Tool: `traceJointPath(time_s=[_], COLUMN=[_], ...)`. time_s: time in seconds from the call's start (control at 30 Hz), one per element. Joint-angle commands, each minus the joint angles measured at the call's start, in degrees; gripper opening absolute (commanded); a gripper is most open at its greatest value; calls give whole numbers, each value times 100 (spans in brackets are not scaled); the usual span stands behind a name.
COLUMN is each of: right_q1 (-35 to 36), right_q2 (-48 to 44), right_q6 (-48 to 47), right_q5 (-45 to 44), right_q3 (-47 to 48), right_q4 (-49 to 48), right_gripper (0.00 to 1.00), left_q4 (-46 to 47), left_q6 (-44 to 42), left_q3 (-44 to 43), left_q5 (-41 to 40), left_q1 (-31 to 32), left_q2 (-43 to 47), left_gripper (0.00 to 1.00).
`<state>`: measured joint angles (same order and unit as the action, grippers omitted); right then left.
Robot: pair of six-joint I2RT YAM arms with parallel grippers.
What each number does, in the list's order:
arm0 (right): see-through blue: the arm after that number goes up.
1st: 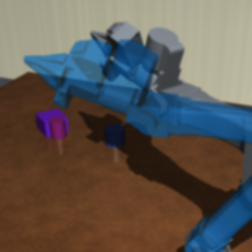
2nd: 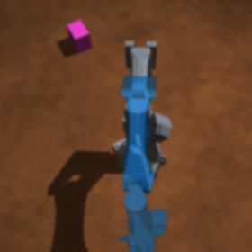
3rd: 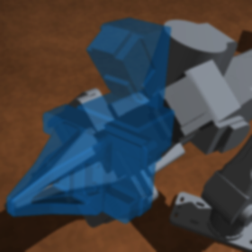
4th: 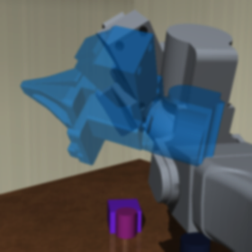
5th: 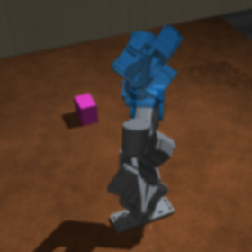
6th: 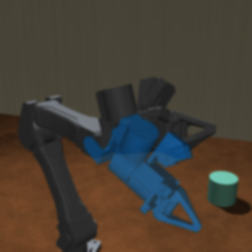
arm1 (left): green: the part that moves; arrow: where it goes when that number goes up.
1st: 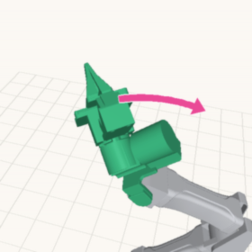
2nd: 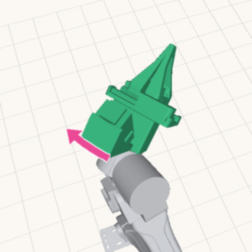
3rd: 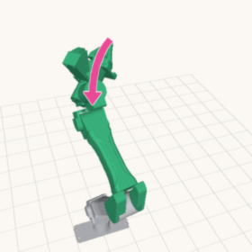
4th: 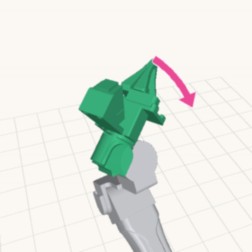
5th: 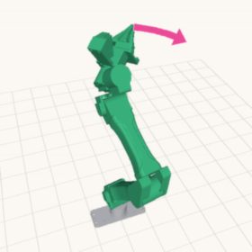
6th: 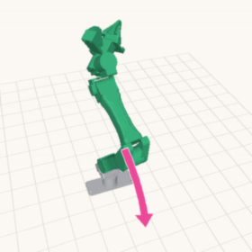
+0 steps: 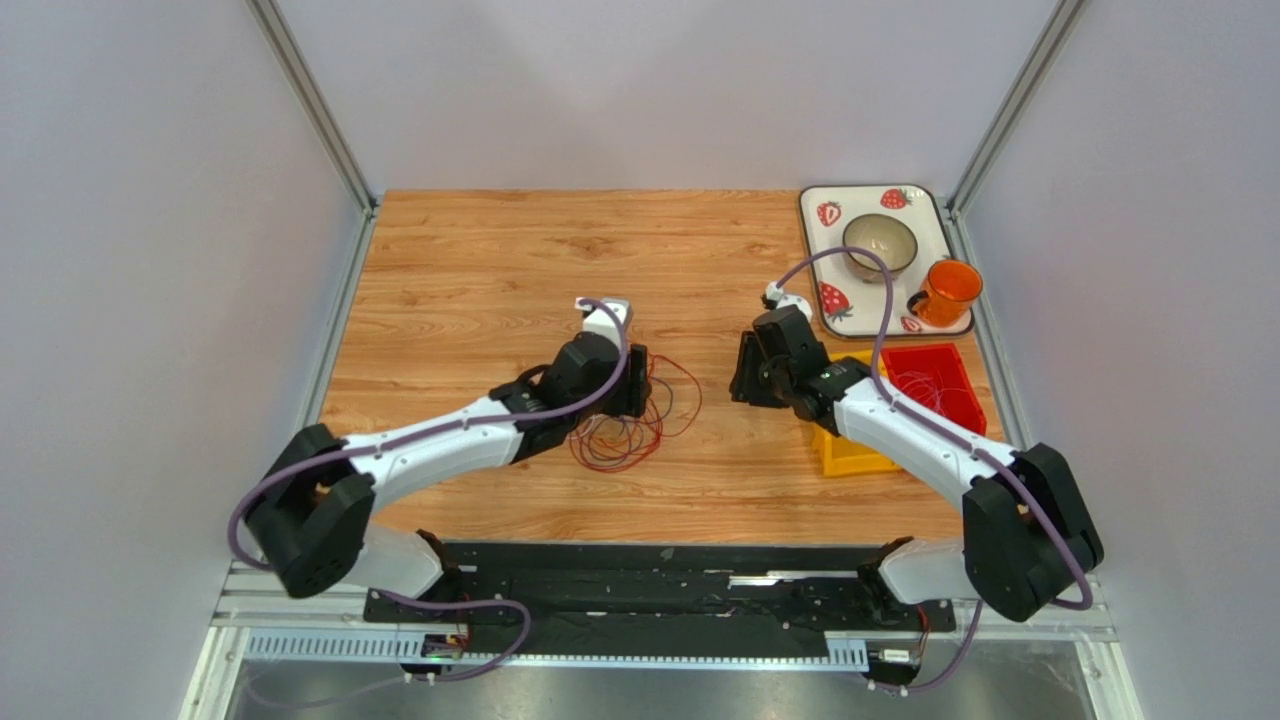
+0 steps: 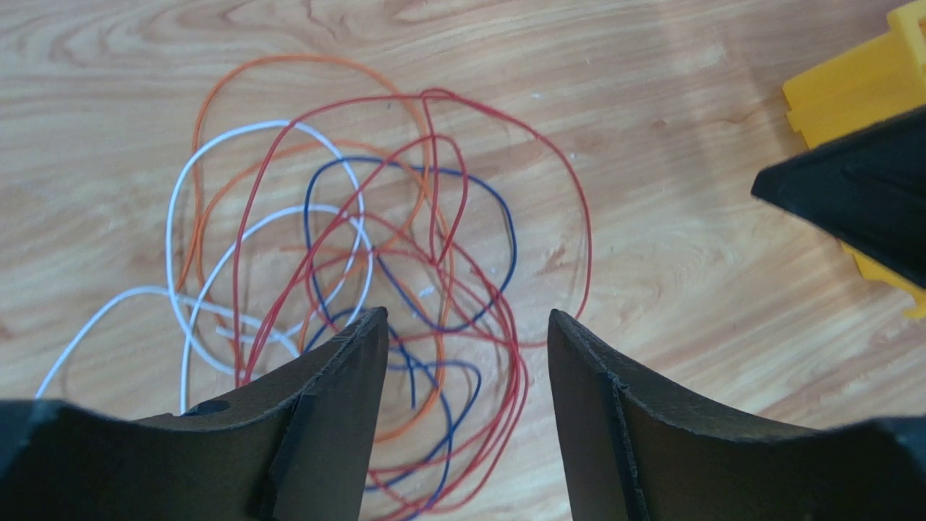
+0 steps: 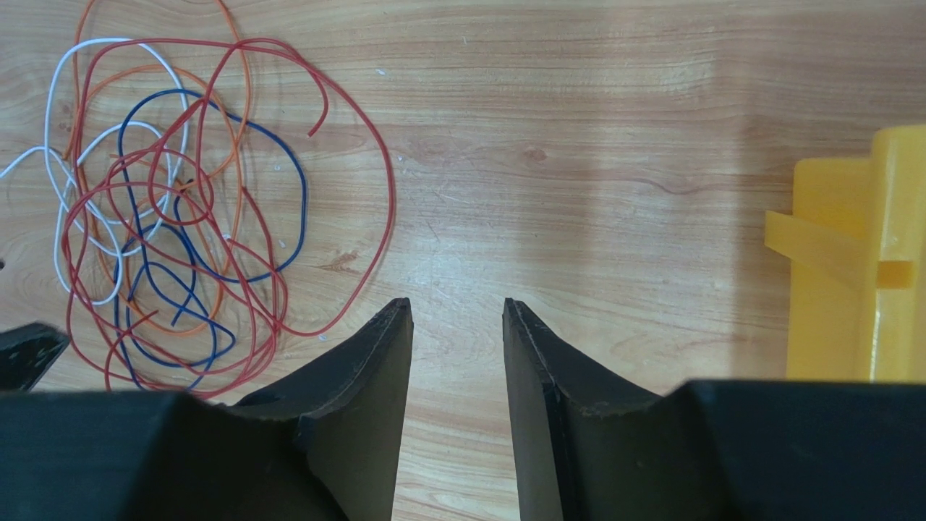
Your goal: Untangle the cables
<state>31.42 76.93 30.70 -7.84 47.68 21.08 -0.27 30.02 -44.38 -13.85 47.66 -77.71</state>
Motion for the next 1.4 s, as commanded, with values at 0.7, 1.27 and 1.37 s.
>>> traceJointPath(time_s=[0.7,1.27,1.37], right_q1=[-180,-417,-671], right_q2=[323,-151,-511], right_q6=[-108,164,278], right_q5=[546,485,616], right_q3=[171,-250,-557], right_q4=[-421,-613,-824], right_gripper=[39,39,40], left_q4=[-1474,-1089,-949], left_q6=[-857,-1491,-1201], left_q3=[-2539,-3553,-2798], left_q5=[-487,1955,2175], left_q1=[51,68,68], left_q2=[-457,1522,1662], left_gripper=[0,0,0])
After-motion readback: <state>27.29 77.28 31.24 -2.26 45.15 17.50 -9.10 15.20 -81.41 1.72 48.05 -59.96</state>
